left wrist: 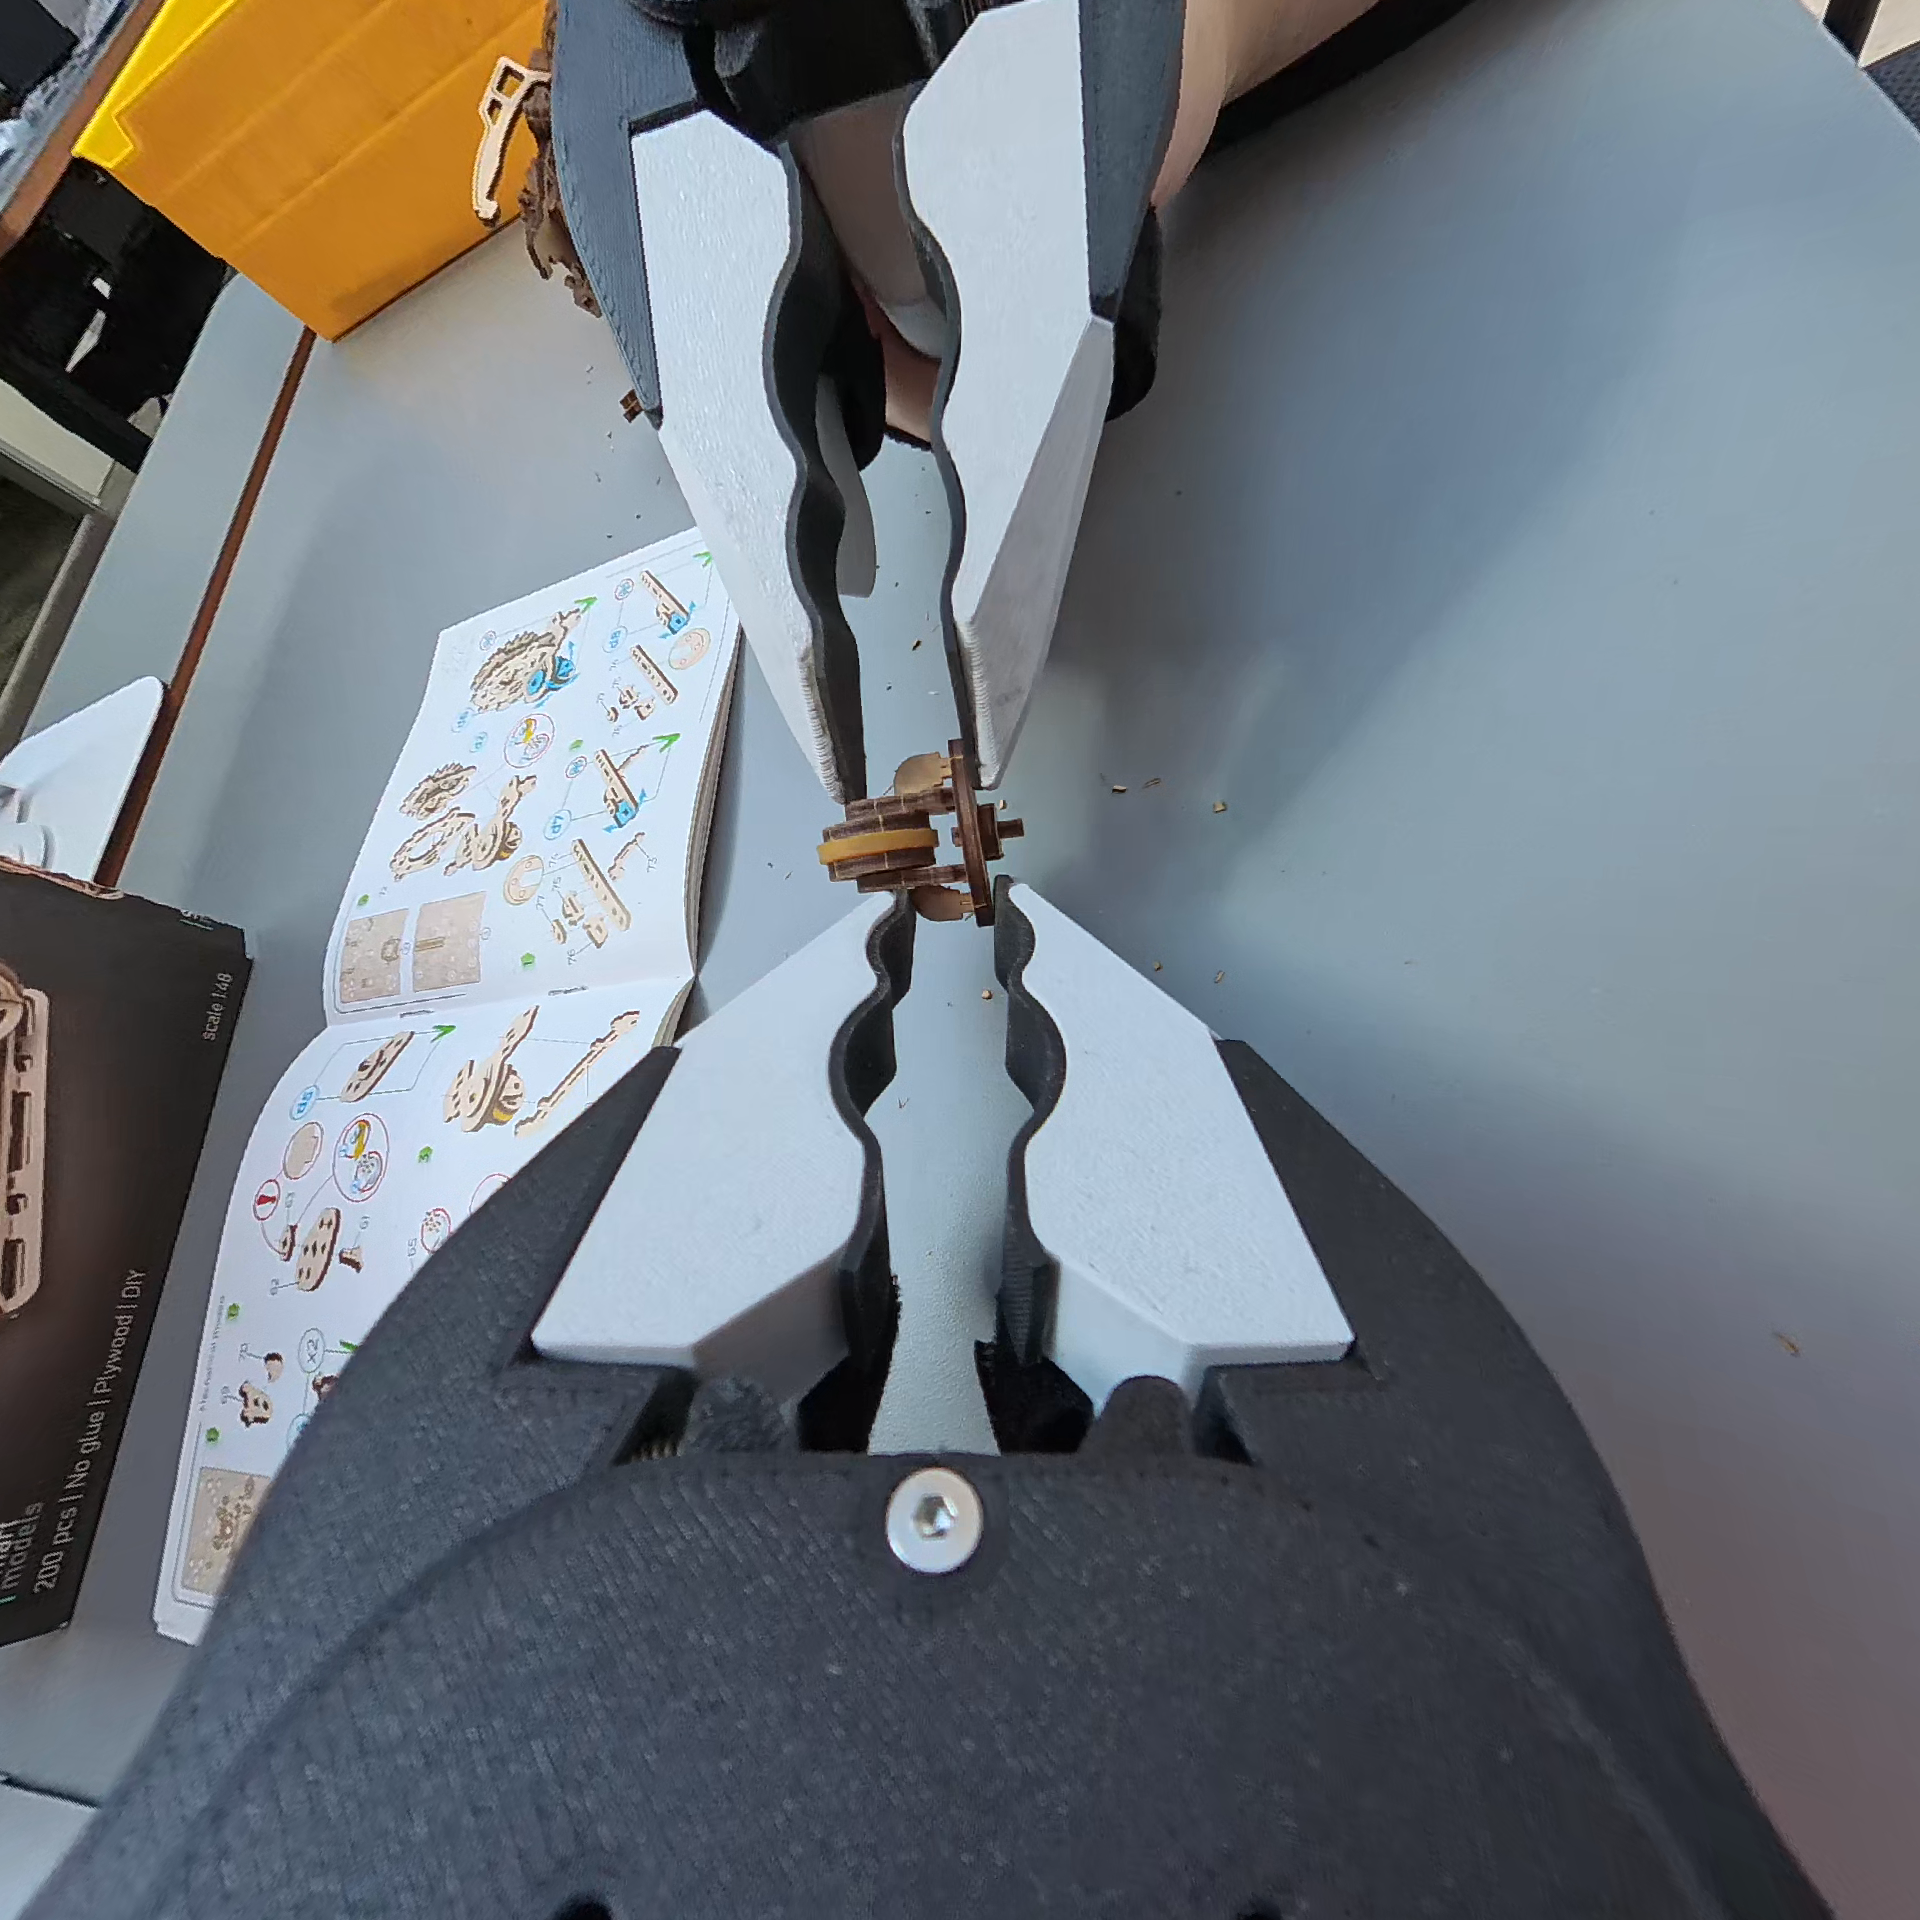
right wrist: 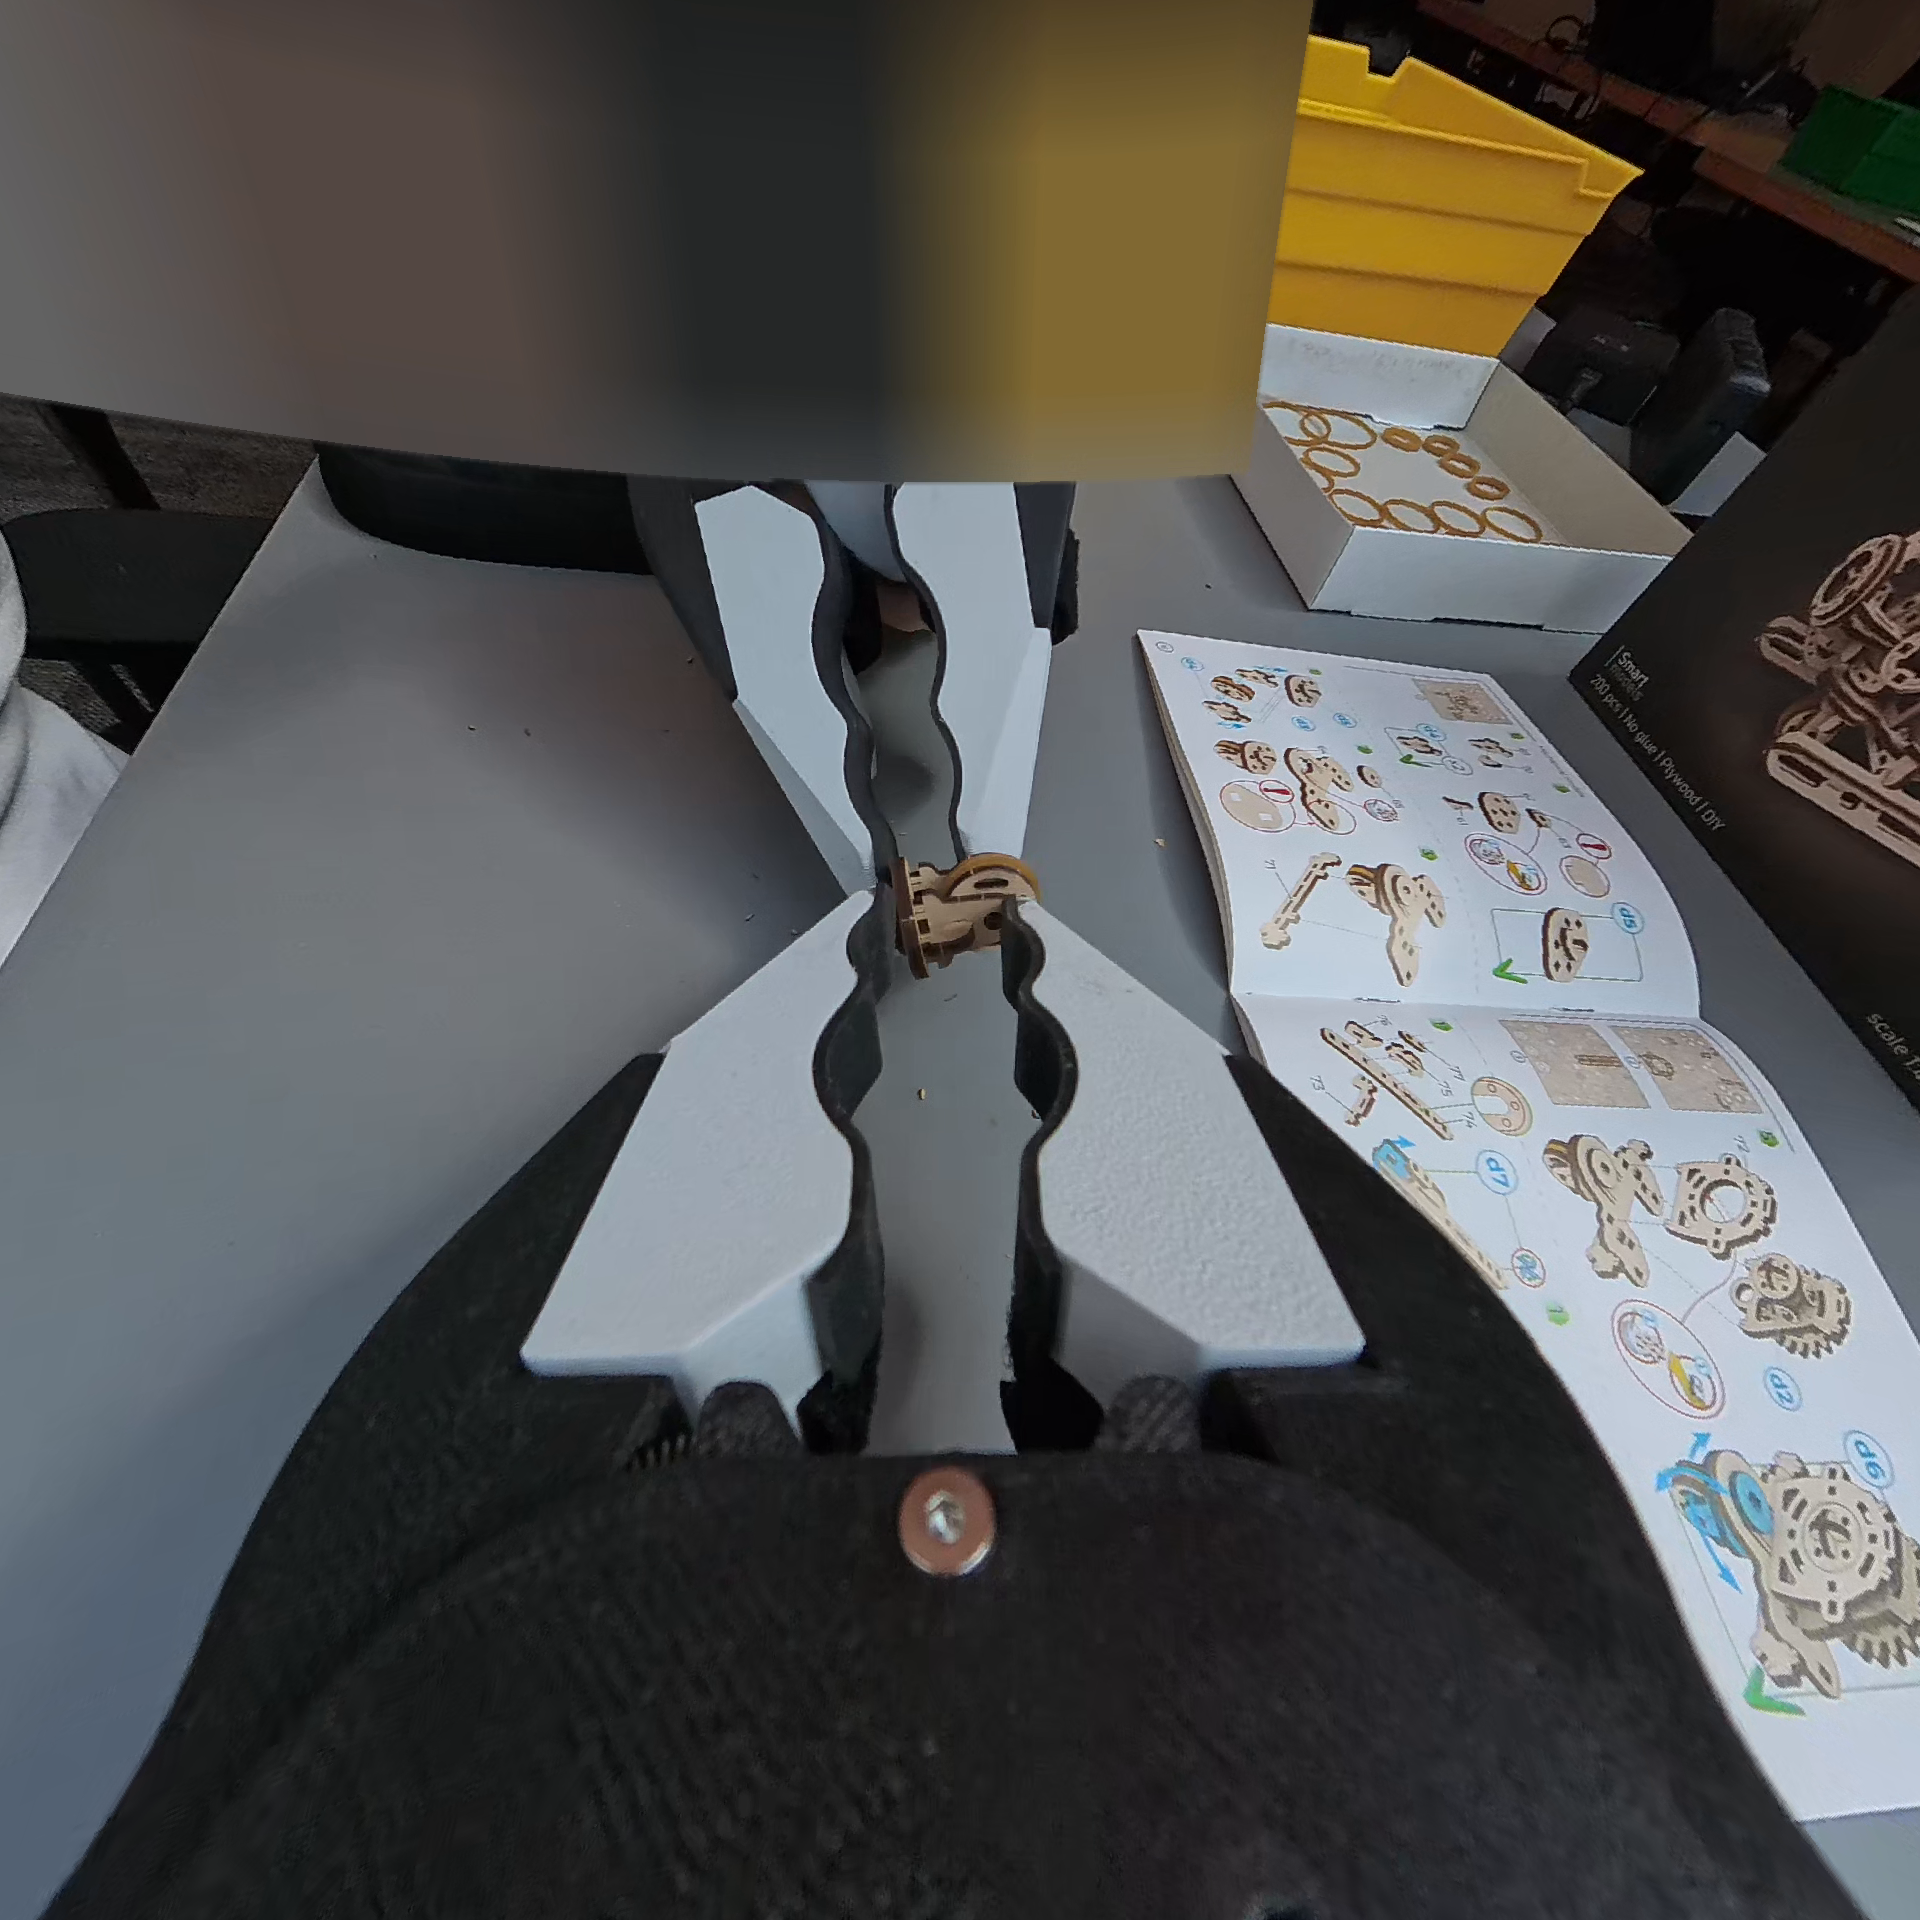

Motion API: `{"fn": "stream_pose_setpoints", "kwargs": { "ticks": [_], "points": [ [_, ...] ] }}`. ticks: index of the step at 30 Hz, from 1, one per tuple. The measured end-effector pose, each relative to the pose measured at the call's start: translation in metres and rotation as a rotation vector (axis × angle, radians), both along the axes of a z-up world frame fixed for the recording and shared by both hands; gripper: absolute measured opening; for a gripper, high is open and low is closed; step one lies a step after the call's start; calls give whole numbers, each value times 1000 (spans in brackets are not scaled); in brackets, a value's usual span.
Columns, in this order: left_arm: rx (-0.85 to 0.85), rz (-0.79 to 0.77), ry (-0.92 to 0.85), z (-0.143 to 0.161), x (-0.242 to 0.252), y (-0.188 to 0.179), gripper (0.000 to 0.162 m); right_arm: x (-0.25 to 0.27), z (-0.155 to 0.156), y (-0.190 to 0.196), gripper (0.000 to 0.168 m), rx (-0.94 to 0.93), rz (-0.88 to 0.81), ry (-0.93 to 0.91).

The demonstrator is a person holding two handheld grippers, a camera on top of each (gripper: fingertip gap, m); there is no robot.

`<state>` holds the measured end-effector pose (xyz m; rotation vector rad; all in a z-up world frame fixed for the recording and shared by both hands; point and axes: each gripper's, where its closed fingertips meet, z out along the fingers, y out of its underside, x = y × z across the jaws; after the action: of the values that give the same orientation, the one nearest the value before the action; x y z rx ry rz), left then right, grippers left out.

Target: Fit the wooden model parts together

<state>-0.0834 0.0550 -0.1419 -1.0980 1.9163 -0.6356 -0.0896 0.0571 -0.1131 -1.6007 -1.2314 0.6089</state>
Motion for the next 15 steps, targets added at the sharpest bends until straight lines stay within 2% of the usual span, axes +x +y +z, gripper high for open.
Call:
{"fn": "stream_pose_setpoints", "kwargs": {
  "ticks": [15],
  "points": [
    [81,-38,5,-1,-1,-5,13,-2,-1,-6,18,1,35,-6]
  ]
}}
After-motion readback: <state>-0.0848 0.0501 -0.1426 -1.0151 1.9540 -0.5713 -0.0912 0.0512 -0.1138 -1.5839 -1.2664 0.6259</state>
